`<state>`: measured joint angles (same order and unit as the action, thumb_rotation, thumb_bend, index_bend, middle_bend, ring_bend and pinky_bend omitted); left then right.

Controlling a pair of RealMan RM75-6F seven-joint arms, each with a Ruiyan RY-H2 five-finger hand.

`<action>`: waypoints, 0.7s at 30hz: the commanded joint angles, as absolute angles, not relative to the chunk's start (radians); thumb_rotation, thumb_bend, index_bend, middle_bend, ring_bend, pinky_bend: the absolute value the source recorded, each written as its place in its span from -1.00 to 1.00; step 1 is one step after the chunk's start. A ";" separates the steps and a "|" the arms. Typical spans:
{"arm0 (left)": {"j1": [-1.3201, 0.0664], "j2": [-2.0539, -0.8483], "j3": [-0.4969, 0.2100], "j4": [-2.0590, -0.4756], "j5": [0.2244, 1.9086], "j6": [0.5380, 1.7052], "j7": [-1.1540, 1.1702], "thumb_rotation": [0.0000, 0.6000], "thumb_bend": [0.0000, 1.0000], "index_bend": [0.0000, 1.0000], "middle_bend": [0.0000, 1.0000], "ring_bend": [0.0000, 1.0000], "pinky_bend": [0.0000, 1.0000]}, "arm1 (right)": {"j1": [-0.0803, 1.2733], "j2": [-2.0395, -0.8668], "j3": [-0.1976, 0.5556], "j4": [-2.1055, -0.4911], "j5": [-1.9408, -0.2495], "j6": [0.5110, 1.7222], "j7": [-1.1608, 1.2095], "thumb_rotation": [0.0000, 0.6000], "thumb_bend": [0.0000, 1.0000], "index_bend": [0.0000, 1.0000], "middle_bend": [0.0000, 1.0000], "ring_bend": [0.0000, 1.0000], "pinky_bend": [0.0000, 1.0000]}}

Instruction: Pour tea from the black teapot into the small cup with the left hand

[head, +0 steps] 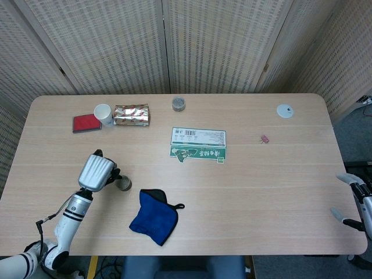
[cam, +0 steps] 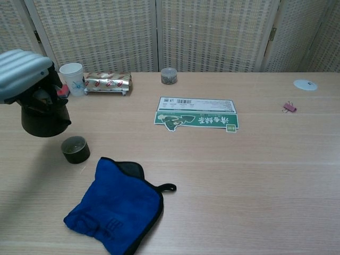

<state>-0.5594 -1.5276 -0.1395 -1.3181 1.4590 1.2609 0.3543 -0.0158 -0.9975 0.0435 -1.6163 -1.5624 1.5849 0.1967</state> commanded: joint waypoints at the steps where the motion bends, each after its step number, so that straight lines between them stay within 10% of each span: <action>1: -0.549 -1.513 -0.166 -1.356 1.414 1.248 0.285 0.99 -0.21 1.00 1.00 0.86 -0.09 | -0.015 -0.998 0.043 -1.617 -1.563 1.584 0.195 1.00 -0.77 -0.52 -0.52 -0.70 -0.65; 21: -0.505 -1.462 -0.243 -1.388 1.211 1.159 -0.017 0.70 -0.23 1.00 1.00 0.86 -0.08 | -0.017 -0.994 0.042 -1.632 -1.568 1.588 0.181 1.00 -0.77 -0.52 -0.52 -0.70 -0.65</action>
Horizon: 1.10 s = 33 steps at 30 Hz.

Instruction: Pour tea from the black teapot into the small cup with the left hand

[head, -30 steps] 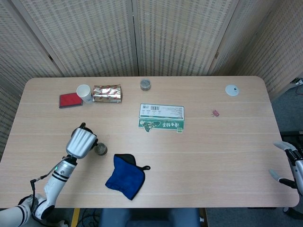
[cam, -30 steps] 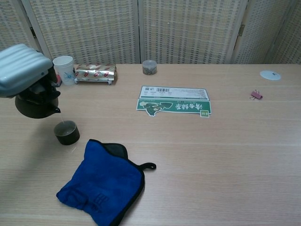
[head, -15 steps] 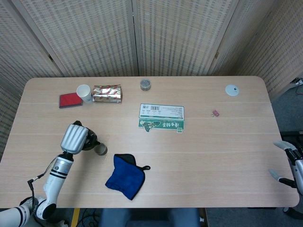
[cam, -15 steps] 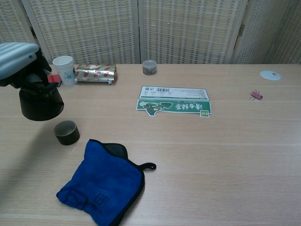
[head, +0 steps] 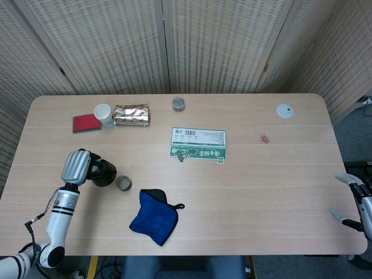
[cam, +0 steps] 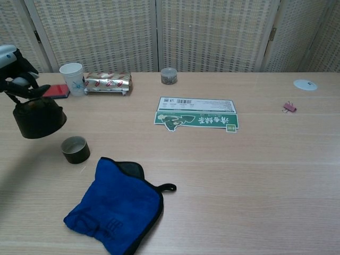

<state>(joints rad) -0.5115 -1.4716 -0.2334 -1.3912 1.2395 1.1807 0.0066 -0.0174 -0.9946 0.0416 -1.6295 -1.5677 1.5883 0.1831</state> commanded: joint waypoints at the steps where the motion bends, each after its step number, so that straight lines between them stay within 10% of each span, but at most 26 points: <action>1: -0.503 -1.460 -0.245 -1.386 1.204 1.154 -0.026 0.67 -0.23 1.00 1.00 0.86 -0.09 | -0.017 -0.993 0.042 -1.633 -1.568 1.588 0.180 1.00 -0.77 -0.52 -0.52 -0.70 -0.65; 17: -0.497 -1.468 -0.259 -1.283 1.127 1.092 -0.083 -0.15 -0.44 1.00 1.00 0.85 -0.08 | -0.011 -0.993 0.043 -1.646 -1.568 1.580 0.164 1.00 -0.77 -0.52 -0.52 -0.70 -0.65; 33: -0.513 -1.527 -0.221 -1.120 1.152 1.066 -0.028 -0.23 -0.48 1.00 1.00 0.73 -0.08 | -0.002 -0.998 0.045 -1.639 -1.558 1.562 0.164 1.00 -0.77 -0.52 -0.52 -0.69 -0.65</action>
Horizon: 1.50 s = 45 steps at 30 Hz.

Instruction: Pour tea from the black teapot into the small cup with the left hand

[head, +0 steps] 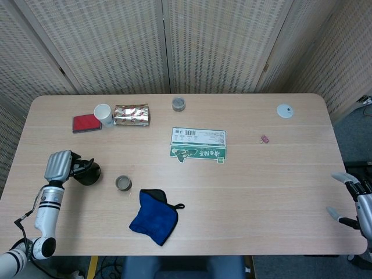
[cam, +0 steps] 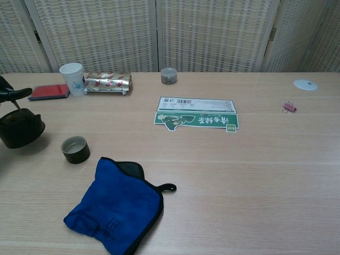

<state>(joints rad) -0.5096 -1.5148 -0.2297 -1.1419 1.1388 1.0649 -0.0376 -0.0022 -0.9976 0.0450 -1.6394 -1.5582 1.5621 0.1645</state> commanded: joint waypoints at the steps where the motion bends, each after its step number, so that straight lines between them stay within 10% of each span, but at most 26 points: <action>1: -0.514 -1.531 -0.218 -1.112 1.156 1.067 -0.026 -0.23 -0.48 1.00 1.00 0.73 -0.08 | -0.002 -0.998 0.046 -1.639 -1.558 1.562 0.164 1.00 -0.77 -0.52 -0.52 -0.69 -0.65; 29: -0.524 -1.596 -0.183 -1.006 1.218 1.051 -0.010 -0.23 -0.49 0.89 0.98 0.58 -0.11 | 0.009 -1.002 0.047 -1.635 -1.551 1.546 0.161 1.00 -0.77 -0.52 -0.52 -0.70 -0.65; 40: -0.515 -1.581 -0.175 -1.045 1.213 1.047 0.040 -0.26 -0.52 0.55 0.64 0.23 -0.15 | 0.009 -1.004 0.046 -1.631 -1.552 1.547 0.166 1.00 -0.77 -0.52 -0.52 -0.70 -0.65; 45: -0.510 -1.563 -0.176 -1.084 1.210 1.048 0.053 -0.41 -0.56 0.17 0.16 -0.16 -0.24 | 0.009 -1.004 0.046 -1.631 -1.554 1.550 0.166 1.00 -0.77 -0.52 -0.52 -0.70 -0.65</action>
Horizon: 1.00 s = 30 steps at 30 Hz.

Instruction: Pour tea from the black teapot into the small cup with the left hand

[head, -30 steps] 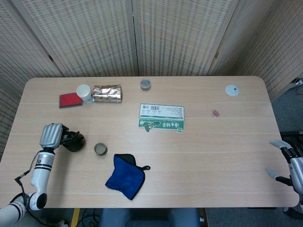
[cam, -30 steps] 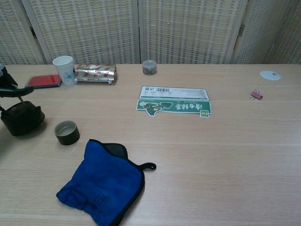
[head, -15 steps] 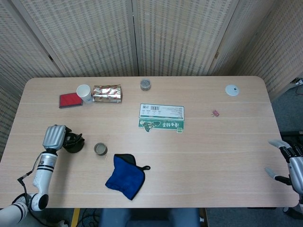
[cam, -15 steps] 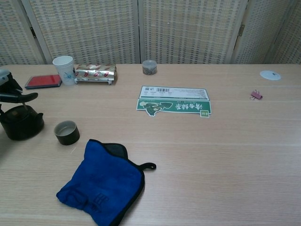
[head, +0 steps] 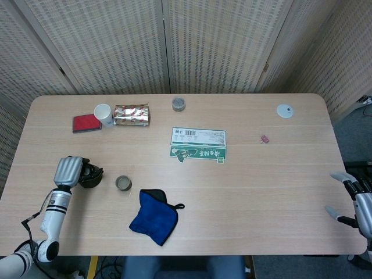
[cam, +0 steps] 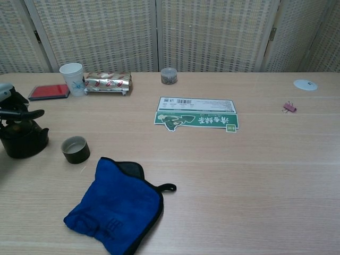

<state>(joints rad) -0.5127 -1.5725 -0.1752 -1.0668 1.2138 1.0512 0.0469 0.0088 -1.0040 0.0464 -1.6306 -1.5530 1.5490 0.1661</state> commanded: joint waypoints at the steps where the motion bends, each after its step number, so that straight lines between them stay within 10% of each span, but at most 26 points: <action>1: -0.510 -1.558 -0.176 -1.093 1.207 1.046 0.057 -0.43 -0.57 0.12 0.08 -0.24 -0.28 | 0.008 -1.004 0.046 -1.631 -1.554 1.550 0.166 1.00 -0.77 -0.52 -0.52 -0.70 -0.65; 11: -0.505 -1.524 -0.189 -1.173 1.189 1.050 0.076 -0.54 -0.60 -0.43 -0.53 -0.72 -0.74 | 0.006 -1.001 0.046 -1.635 -1.555 1.555 0.164 1.00 -0.77 -0.52 -0.52 -0.70 -0.65; 30: -0.461 -1.475 -0.228 -1.287 1.109 1.153 0.189 -0.53 -0.60 -0.46 -0.55 -0.74 -0.75 | 0.007 -0.999 0.045 -1.634 -1.558 1.556 0.166 1.00 -0.77 -0.52 -0.52 -0.70 -0.64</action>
